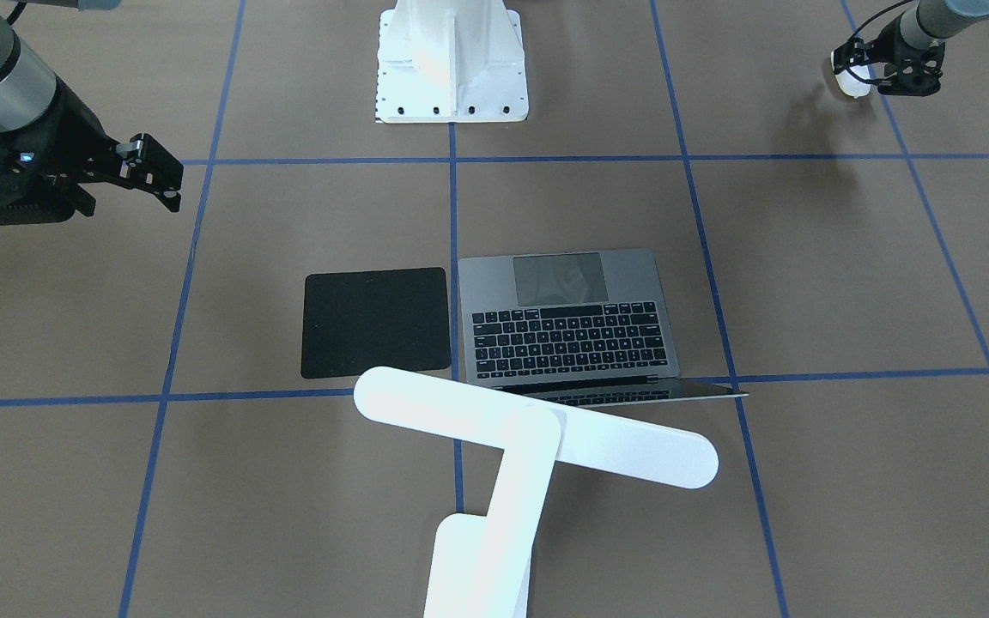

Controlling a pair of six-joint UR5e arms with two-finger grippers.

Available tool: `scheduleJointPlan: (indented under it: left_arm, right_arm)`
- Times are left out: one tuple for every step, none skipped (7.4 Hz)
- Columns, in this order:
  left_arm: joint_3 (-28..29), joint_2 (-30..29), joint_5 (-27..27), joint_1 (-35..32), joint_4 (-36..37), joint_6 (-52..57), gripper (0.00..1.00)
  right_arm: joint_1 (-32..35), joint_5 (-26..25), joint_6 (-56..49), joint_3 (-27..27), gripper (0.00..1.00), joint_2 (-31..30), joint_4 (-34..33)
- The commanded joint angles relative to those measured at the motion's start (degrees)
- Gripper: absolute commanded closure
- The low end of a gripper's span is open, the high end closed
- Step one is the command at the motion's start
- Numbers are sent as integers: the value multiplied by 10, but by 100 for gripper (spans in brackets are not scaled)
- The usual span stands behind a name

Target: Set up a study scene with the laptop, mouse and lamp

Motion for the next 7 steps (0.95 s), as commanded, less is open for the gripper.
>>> scheduleJointPlan:
  left_arm:
    - [2, -5, 0, 18, -1, -13, 0]
    - [2, -8, 0, 19, -1, -13, 0]
    - [6, -9, 0, 23, -1, -14, 0]
    - [7, -14, 0, 24, -1, -23, 0]
    - [7, -17, 0, 30, -1, -26, 1]
    - [7, -19, 0, 31, -1, -40, 4]
    - [7, -20, 0, 37, -1, -46, 18]
  right_arm:
    - [0, -1, -1, 1, 0, -2, 0]
    - [0, 0, 0, 0, 0, -2, 0]
    - [0, 0, 0, 1, 0, -2, 0]
    - [0, 0, 0, 1, 0, -2, 0]
    - [0, -1, 0, 1, 0, -2, 0]
    - [0, -1, 0, 0, 0, -1, 0]
    - [0, -1, 0, 0, 0, -1, 0]
